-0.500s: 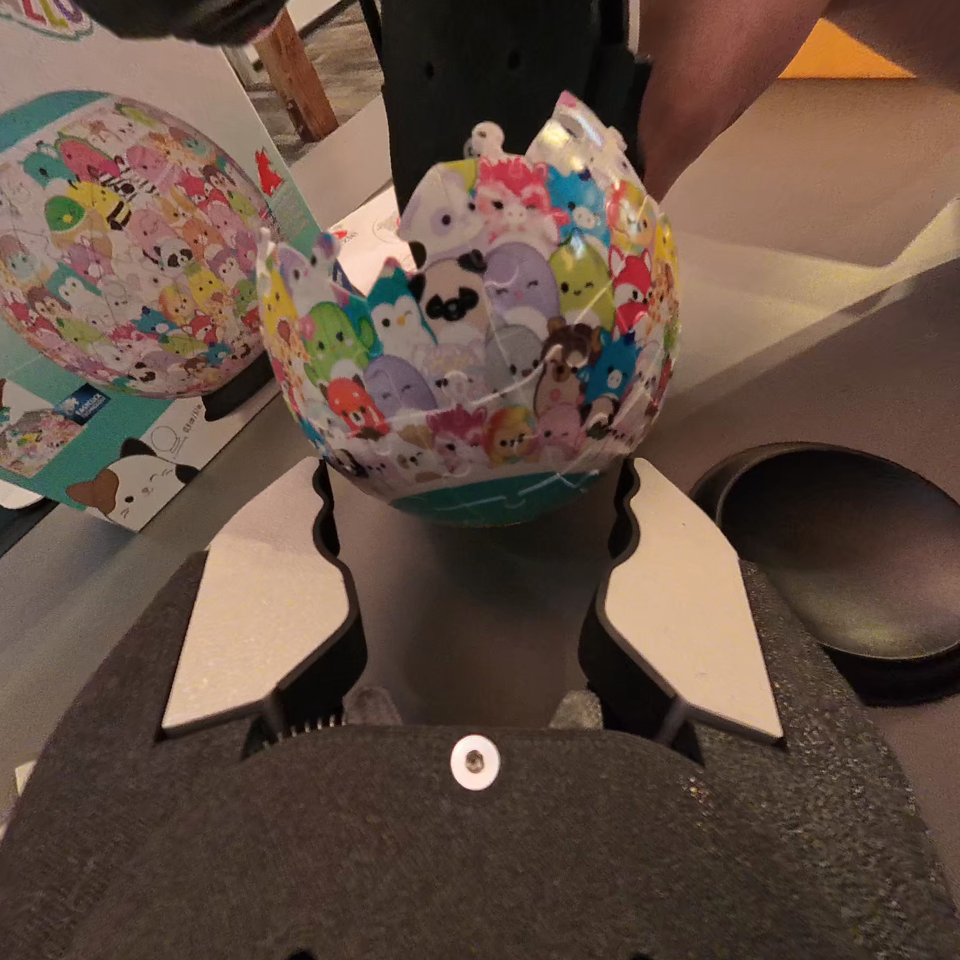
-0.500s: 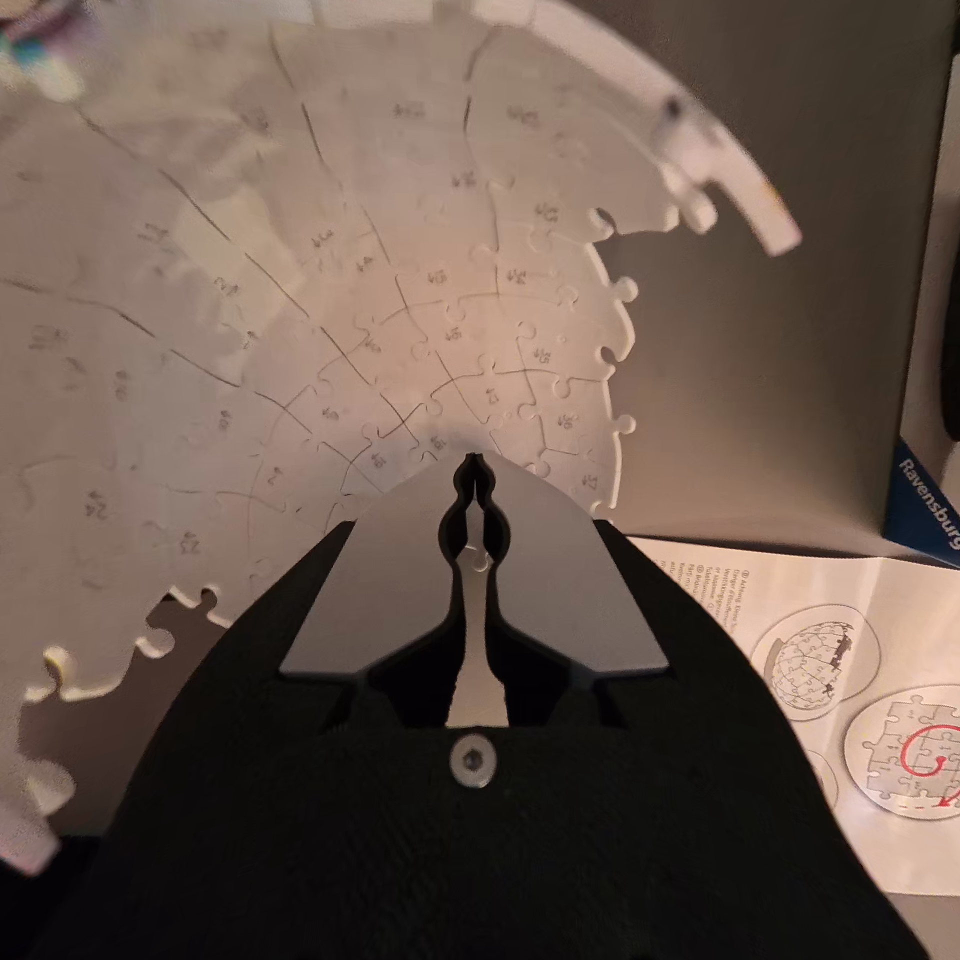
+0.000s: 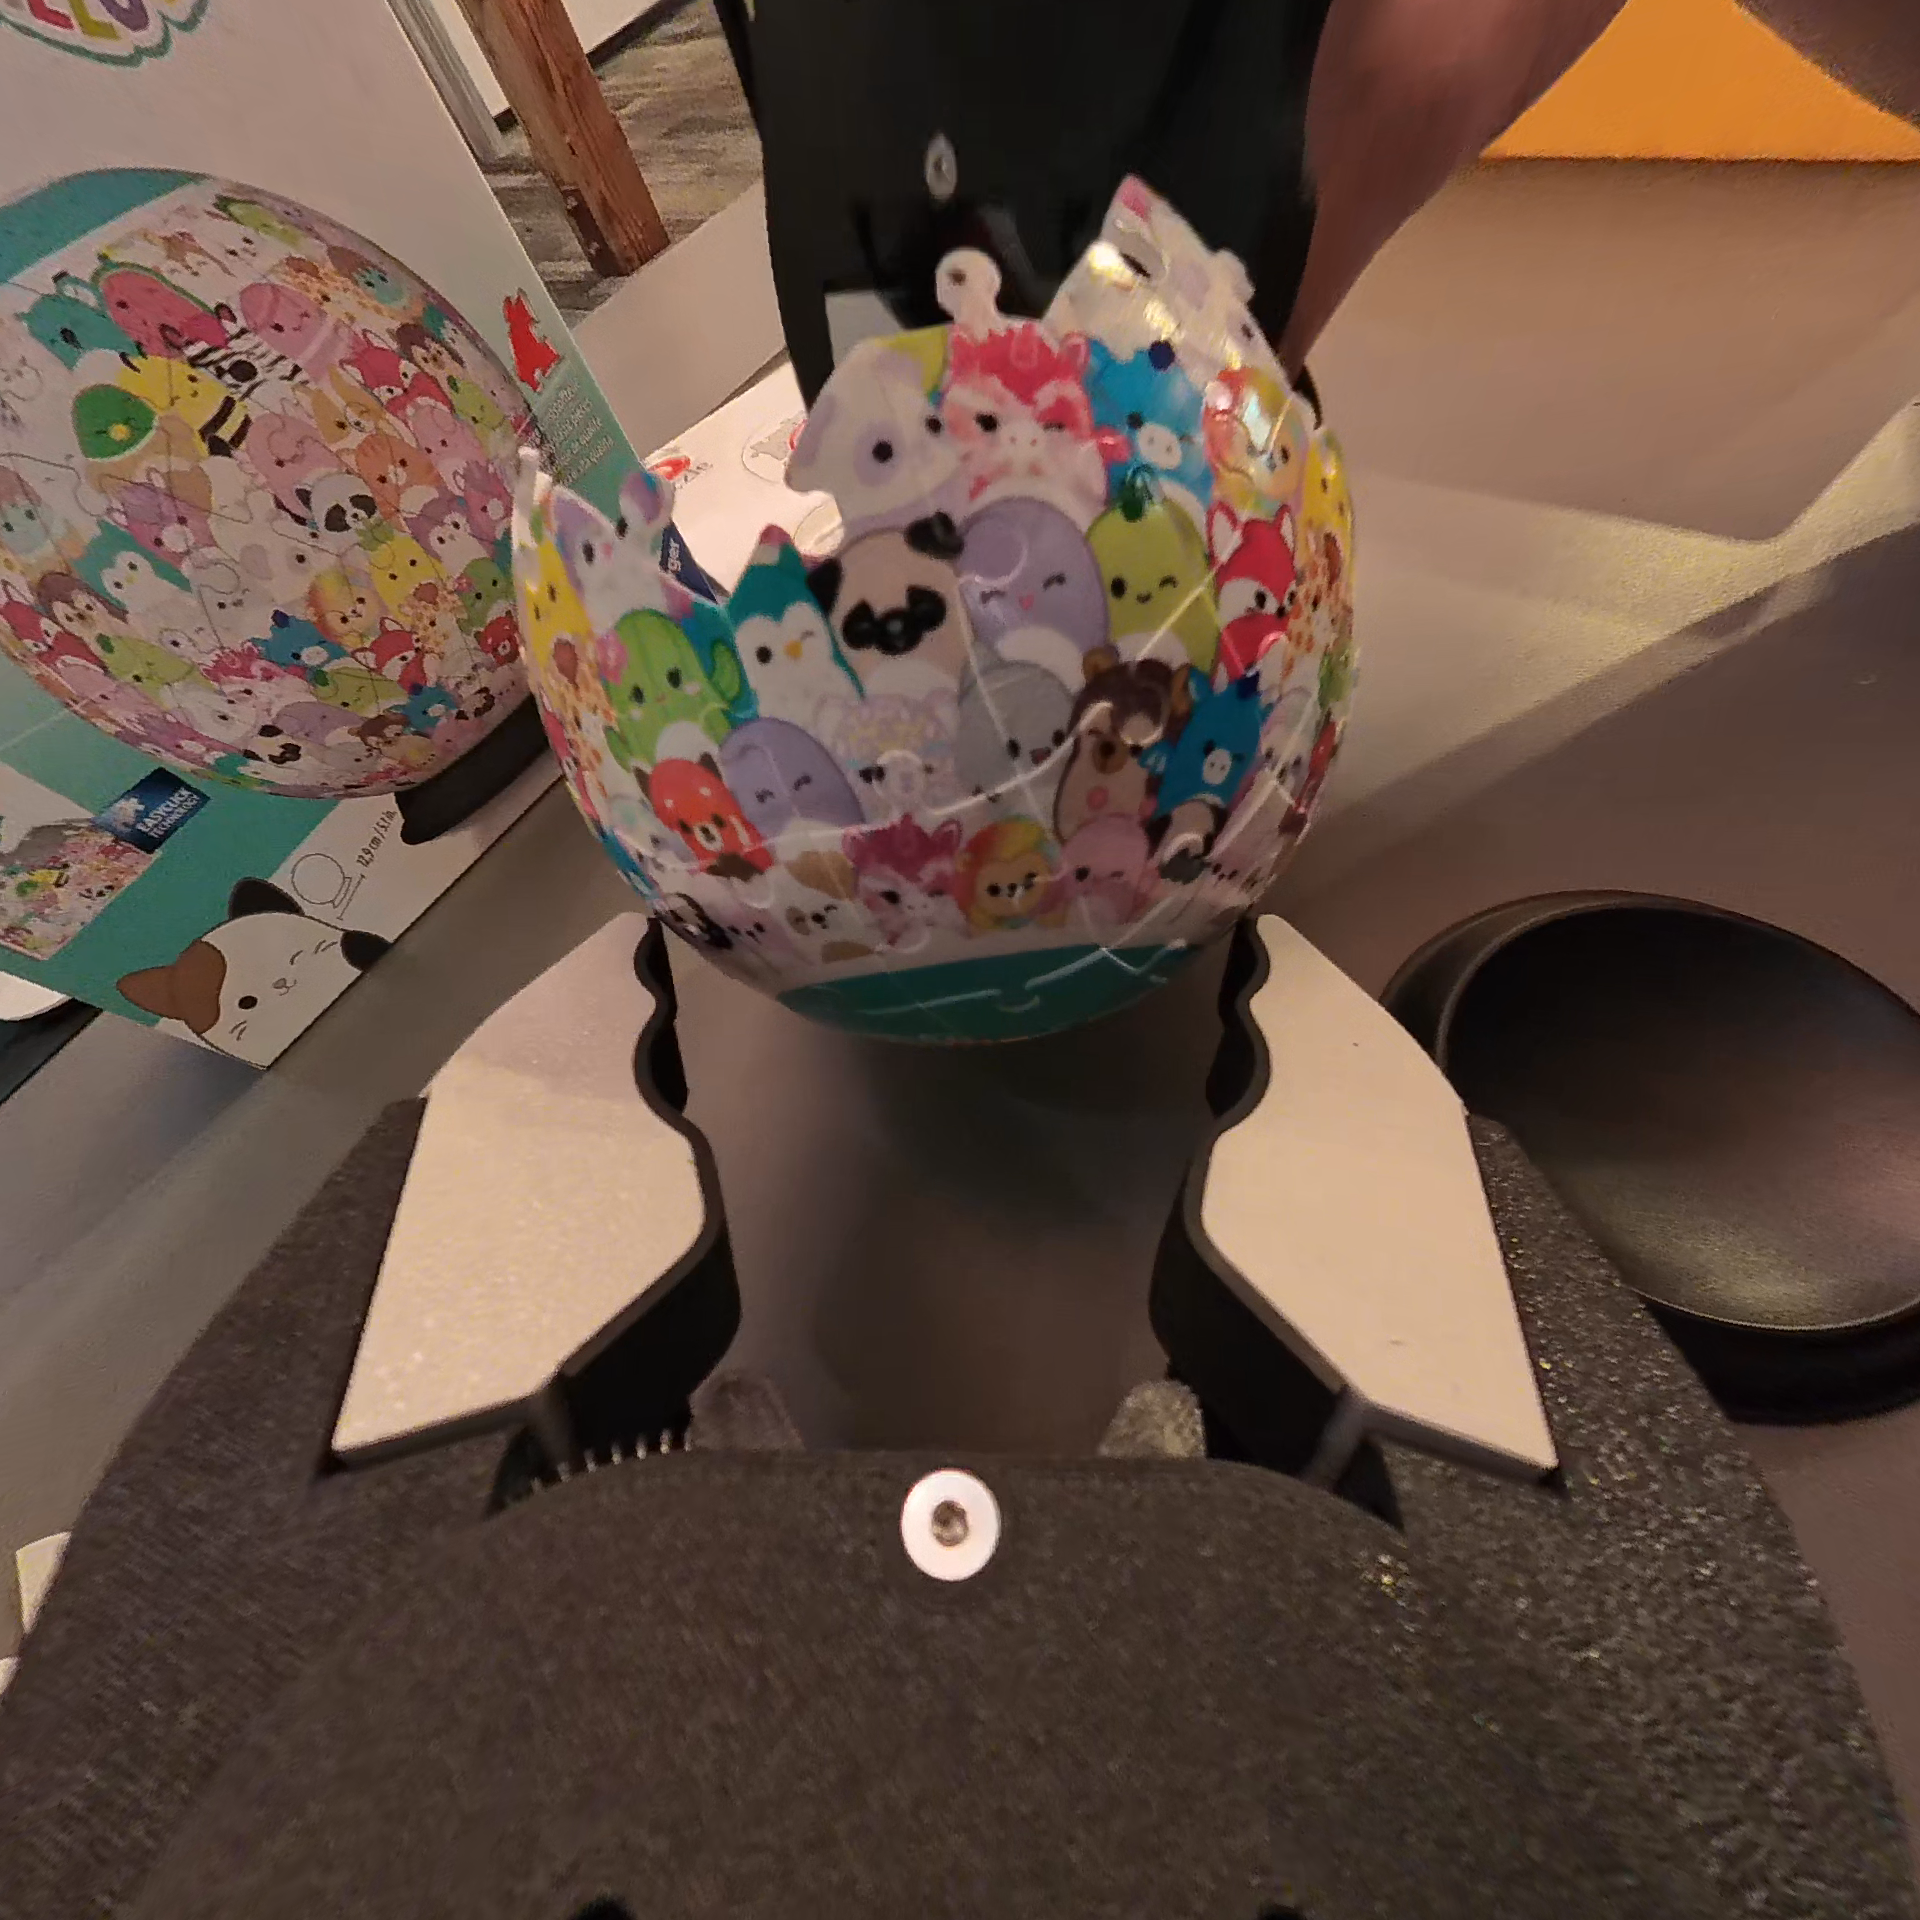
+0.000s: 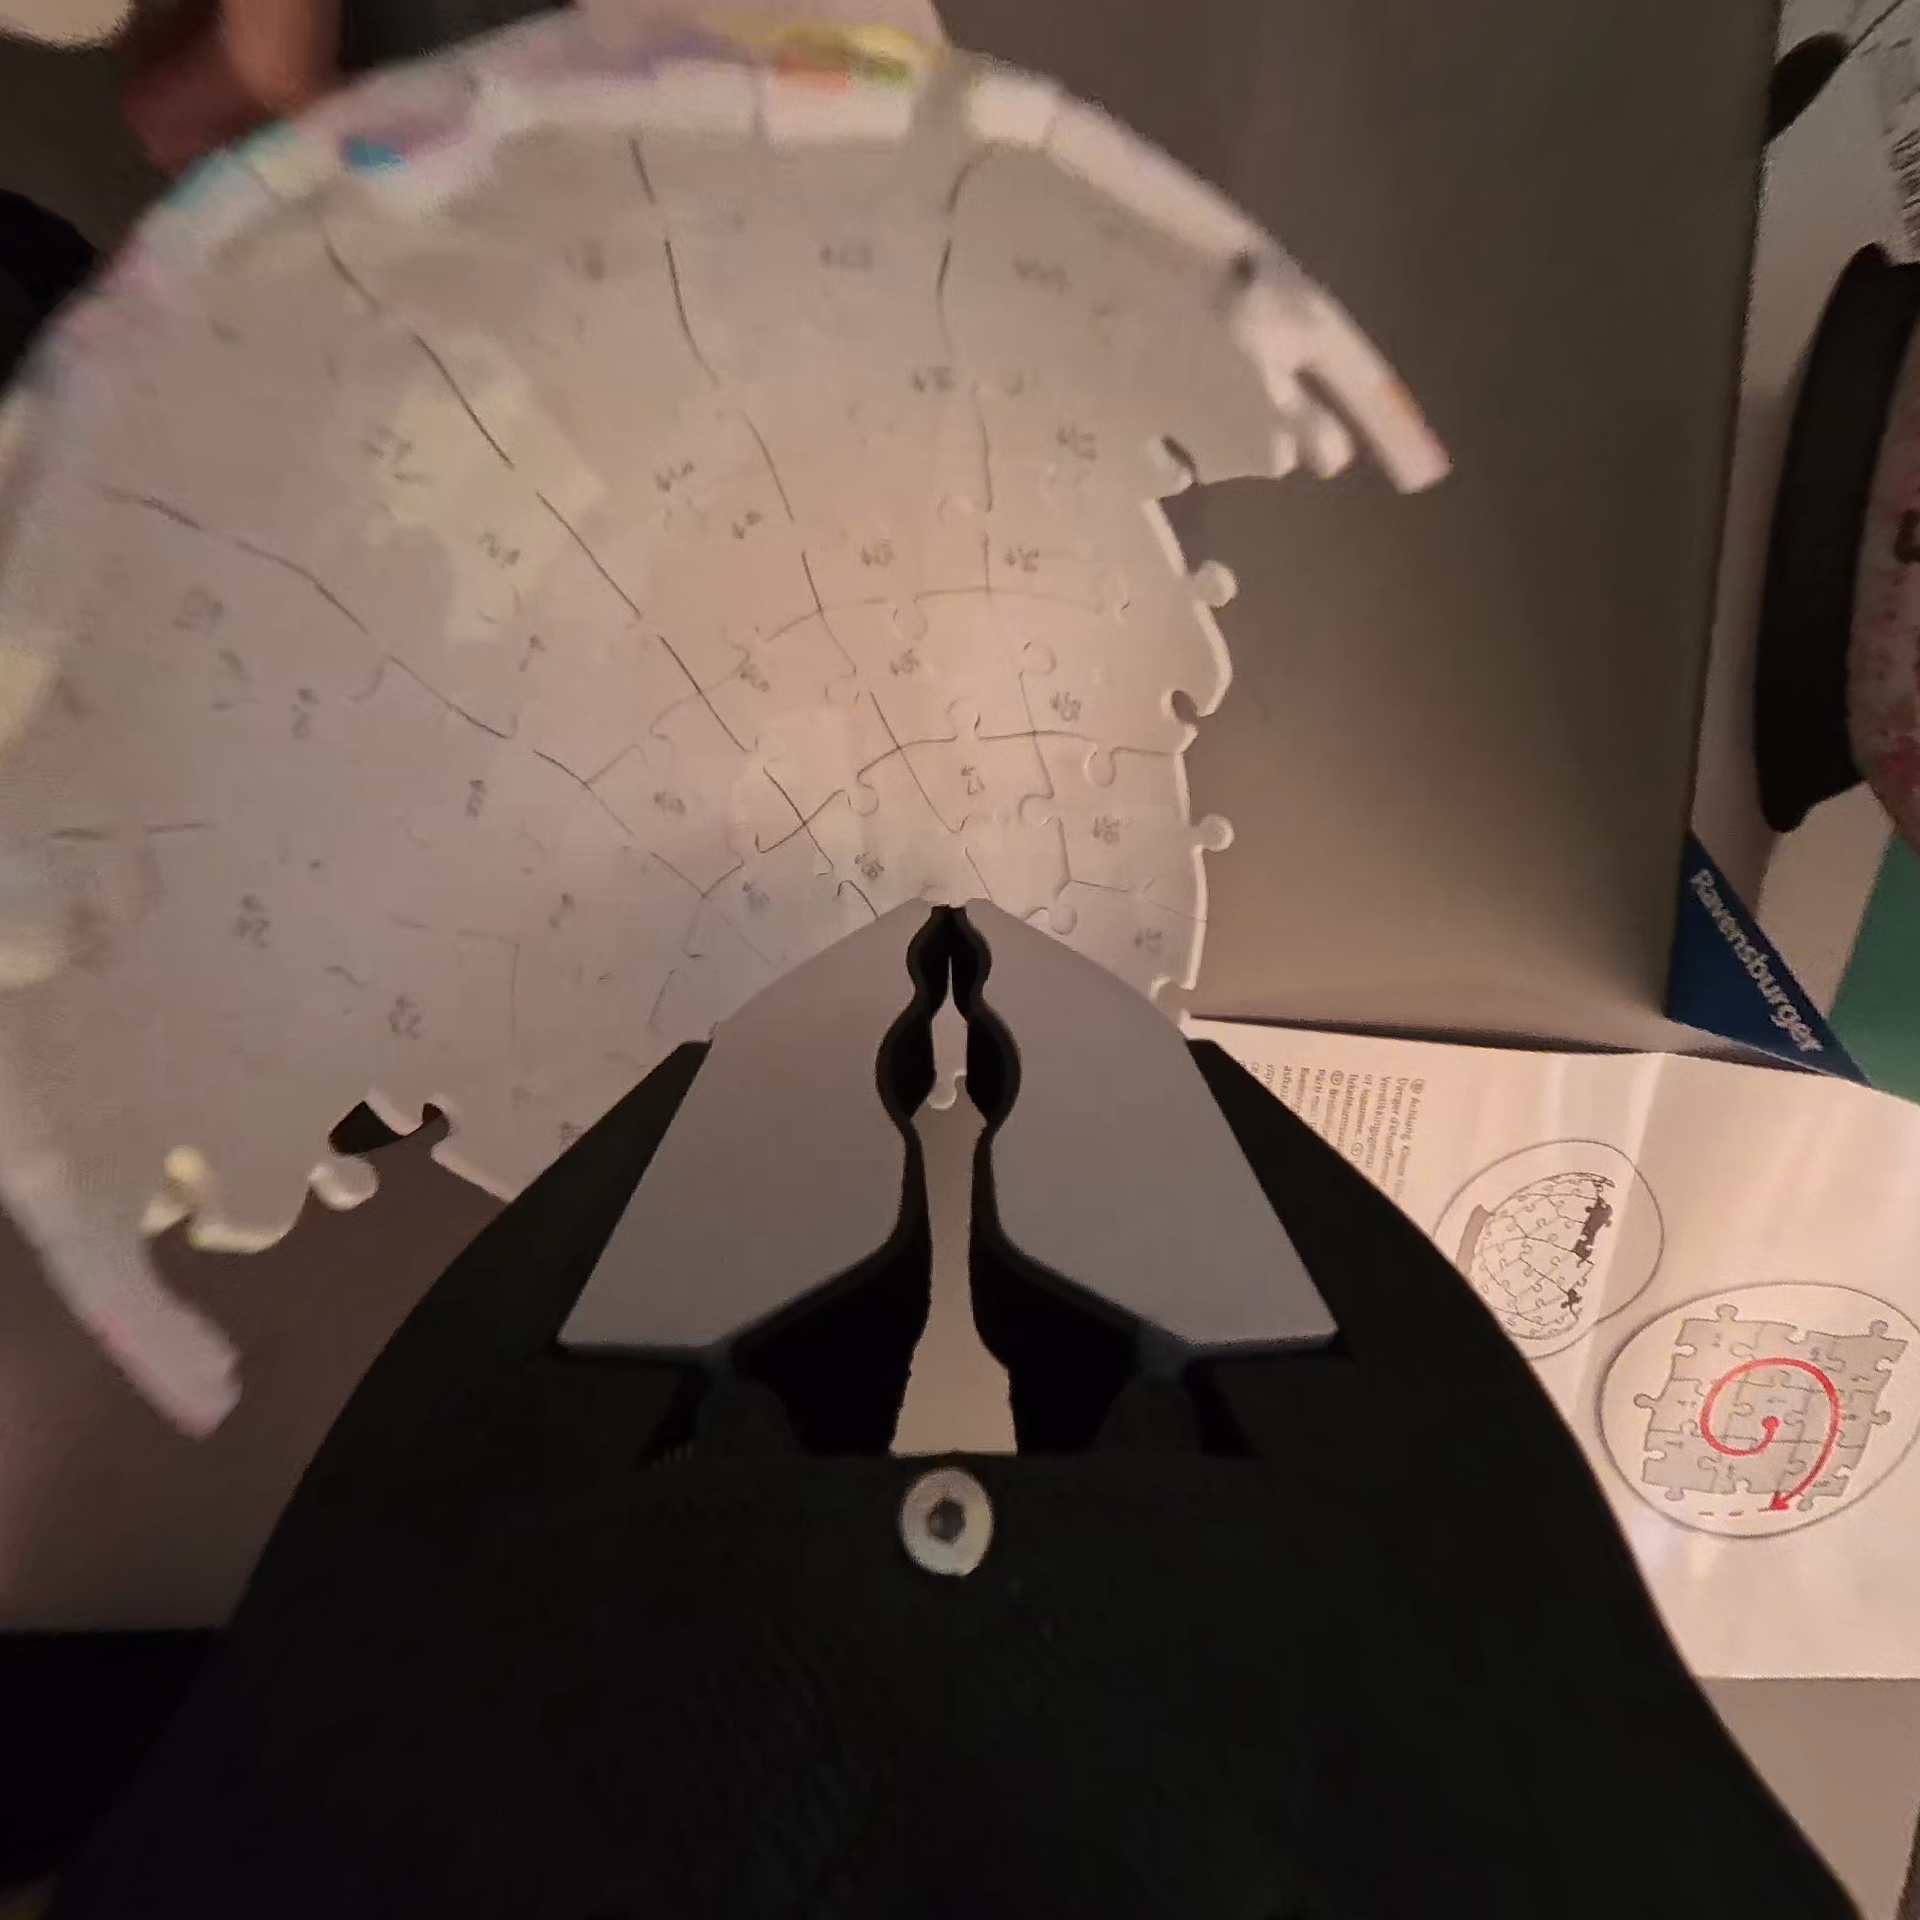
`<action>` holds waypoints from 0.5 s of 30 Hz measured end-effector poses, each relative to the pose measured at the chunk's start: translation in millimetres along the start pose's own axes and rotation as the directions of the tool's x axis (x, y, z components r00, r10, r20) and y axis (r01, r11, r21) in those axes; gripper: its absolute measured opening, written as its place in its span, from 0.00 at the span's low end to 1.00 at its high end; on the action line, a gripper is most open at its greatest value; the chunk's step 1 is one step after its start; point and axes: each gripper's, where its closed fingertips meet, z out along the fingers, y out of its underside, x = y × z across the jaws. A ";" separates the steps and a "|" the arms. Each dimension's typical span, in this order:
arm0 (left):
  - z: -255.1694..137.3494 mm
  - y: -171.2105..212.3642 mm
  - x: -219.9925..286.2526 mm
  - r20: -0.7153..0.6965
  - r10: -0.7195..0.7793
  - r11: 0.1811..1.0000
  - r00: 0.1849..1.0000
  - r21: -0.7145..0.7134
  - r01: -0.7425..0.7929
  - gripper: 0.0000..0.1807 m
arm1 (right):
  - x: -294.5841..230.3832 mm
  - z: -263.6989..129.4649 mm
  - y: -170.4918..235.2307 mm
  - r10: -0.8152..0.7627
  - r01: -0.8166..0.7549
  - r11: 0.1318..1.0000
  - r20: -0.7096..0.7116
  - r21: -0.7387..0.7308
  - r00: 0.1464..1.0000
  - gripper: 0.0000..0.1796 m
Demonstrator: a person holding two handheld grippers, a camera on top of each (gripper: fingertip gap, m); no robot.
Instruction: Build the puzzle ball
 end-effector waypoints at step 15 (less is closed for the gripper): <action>0.9 -6.1 -2.1 0.005 0.000 1.000 1.000 0.031 0.000 0.54 | 1.7 10.2 4.1 0.014 -0.012 0.996 0.015 -0.083 1.000 0.01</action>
